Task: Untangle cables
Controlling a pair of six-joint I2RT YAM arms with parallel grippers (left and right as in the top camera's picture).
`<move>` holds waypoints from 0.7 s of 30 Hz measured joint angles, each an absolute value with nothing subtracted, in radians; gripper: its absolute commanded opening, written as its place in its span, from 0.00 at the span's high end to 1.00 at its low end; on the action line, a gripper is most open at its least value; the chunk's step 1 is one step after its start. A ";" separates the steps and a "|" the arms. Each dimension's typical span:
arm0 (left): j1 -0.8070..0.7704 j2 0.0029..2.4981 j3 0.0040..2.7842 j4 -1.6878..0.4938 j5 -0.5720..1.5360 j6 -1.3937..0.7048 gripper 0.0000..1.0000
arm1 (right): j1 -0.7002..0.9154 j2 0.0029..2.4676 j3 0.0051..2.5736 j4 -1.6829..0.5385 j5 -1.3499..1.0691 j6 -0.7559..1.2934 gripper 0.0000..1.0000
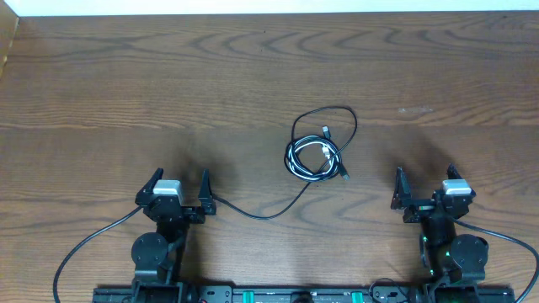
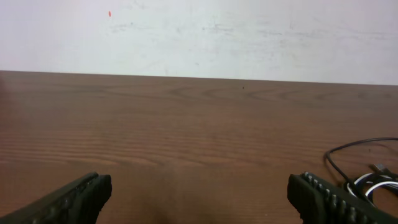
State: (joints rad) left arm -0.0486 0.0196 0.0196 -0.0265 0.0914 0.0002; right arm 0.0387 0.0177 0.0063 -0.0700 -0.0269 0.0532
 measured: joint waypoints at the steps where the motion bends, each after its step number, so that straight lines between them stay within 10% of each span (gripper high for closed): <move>1: -0.049 0.020 0.020 -0.027 0.091 0.000 0.02 | 0.039 0.018 0.006 -0.070 -0.027 0.053 0.01; 21: -0.049 0.020 0.020 -0.022 0.099 -0.064 0.02 | 0.039 0.018 0.006 -0.070 -0.027 0.053 0.01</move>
